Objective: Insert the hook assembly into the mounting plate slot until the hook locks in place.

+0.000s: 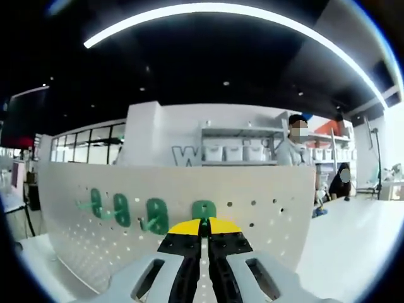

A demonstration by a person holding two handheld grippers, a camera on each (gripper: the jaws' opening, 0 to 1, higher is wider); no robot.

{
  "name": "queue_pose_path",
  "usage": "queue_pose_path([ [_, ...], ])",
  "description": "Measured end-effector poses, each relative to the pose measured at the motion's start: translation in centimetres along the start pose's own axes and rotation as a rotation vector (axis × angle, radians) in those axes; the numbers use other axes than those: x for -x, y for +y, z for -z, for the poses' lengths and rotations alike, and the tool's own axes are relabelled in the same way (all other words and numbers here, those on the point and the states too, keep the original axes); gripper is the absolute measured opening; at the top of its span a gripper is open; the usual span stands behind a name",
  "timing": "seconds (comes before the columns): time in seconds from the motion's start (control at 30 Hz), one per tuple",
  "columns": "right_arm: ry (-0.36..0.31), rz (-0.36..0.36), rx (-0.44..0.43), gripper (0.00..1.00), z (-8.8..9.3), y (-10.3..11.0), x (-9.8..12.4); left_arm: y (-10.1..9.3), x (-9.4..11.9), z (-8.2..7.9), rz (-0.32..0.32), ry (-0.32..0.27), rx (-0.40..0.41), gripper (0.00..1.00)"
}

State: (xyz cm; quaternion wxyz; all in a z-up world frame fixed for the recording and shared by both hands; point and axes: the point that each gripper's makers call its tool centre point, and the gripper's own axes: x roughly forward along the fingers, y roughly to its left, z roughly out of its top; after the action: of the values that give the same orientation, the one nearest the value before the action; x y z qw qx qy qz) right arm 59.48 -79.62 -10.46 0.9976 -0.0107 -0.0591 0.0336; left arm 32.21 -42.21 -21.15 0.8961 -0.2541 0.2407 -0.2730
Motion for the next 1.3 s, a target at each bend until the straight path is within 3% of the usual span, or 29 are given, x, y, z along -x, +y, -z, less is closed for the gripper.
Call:
queue_pose_path([
  [0.4, 0.062, -0.002, 0.04, 0.01, -0.1, 0.3, -0.1, -0.4, 0.3, -0.2, 0.009, -0.007, -0.012, 0.97],
  [0.57, 0.079, -0.01, 0.012, 0.01, 0.1, 0.0, -0.2, -0.2, 0.3, -0.1, 0.004, -0.003, -0.024, 0.99],
  [0.67, 0.093, -0.015, 0.045, 0.02, 0.2, 0.1, -0.3, -0.2, 0.3, -0.2, -0.001, -0.005, -0.042, 1.0],
  [0.97, 0.149, -0.03, 0.028, 0.09, 0.9, 0.8, -0.3, 0.1, 0.8, 0.2, -0.005, -0.003, -0.048, 1.0],
  [1.2, 0.138, -0.016, 0.039, 0.12, -0.1, 1.0, 0.5, 0.6, 1.7, 0.0, -0.016, -0.018, -0.043, 1.0],
  [1.3, 0.148, -0.001, 0.05, 0.19, -0.2, 0.6, 0.9, 0.8, 1.9, 0.0, -0.02, -0.021, -0.045, 1.0],
])
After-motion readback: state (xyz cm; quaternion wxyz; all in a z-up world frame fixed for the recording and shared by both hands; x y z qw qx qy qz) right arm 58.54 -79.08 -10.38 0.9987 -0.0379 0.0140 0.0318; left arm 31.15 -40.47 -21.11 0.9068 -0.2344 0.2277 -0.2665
